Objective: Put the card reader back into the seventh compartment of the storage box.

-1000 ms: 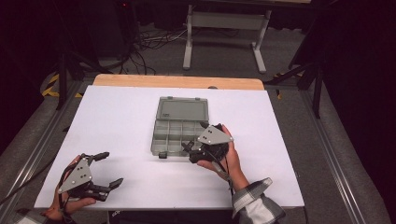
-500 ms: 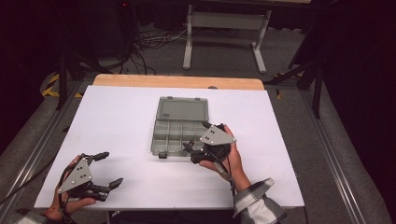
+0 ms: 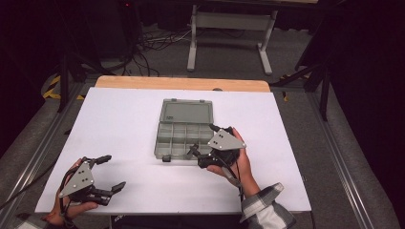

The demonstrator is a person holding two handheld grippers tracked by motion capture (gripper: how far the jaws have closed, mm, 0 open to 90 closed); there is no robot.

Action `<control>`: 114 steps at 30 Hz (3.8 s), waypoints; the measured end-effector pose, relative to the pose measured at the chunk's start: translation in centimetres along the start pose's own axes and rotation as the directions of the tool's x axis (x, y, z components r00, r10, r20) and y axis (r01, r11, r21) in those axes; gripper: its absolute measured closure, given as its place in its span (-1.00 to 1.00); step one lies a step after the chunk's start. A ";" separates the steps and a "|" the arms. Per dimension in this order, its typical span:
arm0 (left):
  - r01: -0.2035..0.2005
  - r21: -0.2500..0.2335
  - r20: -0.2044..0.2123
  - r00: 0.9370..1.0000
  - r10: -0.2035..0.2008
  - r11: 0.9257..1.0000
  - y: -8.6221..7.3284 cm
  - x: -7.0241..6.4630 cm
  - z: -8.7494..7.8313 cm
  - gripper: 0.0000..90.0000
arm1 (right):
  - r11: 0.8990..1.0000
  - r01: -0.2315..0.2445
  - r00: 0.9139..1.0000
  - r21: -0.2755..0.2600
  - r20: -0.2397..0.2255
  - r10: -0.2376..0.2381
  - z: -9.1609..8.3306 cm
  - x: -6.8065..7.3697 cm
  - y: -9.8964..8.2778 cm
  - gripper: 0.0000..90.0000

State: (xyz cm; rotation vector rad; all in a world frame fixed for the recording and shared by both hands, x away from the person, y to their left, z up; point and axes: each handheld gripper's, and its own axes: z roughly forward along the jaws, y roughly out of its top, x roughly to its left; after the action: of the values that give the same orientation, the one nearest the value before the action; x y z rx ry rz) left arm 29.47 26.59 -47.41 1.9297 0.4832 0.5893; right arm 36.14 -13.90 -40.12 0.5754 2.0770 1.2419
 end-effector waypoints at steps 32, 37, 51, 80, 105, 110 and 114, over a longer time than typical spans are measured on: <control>-0.006 -0.006 -0.007 1.000 0.006 1.000 0.0 0.0 -0.2 -0.88 | 0.998 0.057 0.998 -0.015 -0.007 -0.057 -3.8 1.5 -0.1 -0.79; -0.002 -0.008 -0.005 1.000 0.002 1.000 0.0 -0.1 -0.2 -0.88 | 0.998 0.058 0.998 -0.010 0.005 -0.058 -4.2 1.5 -0.2 -0.79; -0.005 -0.002 -0.001 1.000 0.005 1.000 0.0 -0.1 -0.2 -0.88 | 0.998 0.067 0.998 0.002 0.019 -0.067 -5.3 1.6 -0.8 -0.79; -0.016 0.007 -0.002 1.000 0.016 1.000 0.0 -0.1 -0.2 -0.89 | 0.995 0.081 0.996 0.057 0.015 -0.082 -6.6 2.2 -2.7 -0.77; -0.020 0.011 0.001 1.000 0.020 1.000 0.0 -0.3 0.0 -0.89 | 0.990 0.091 0.993 0.110 0.063 -0.098 -7.8 1.8 -5.2 -0.77; -0.020 0.009 -0.002 1.000 0.020 1.000 0.0 -0.3 0.0 -0.89 | 0.989 0.092 0.992 0.118 0.069 -0.101 -7.9 1.8 -5.7 -0.77; -0.022 0.013 -0.001 1.000 0.022 1.000 0.0 -0.3 0.0 -0.89 | 0.987 0.093 0.992 0.130 0.078 -0.104 -8.0 1.6 -6.3 -0.77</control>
State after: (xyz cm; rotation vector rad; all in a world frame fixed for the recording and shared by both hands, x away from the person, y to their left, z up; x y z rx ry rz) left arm 29.21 26.44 -47.45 1.9493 0.4679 0.6024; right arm 28.98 -20.58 -43.45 0.5648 2.0976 1.0187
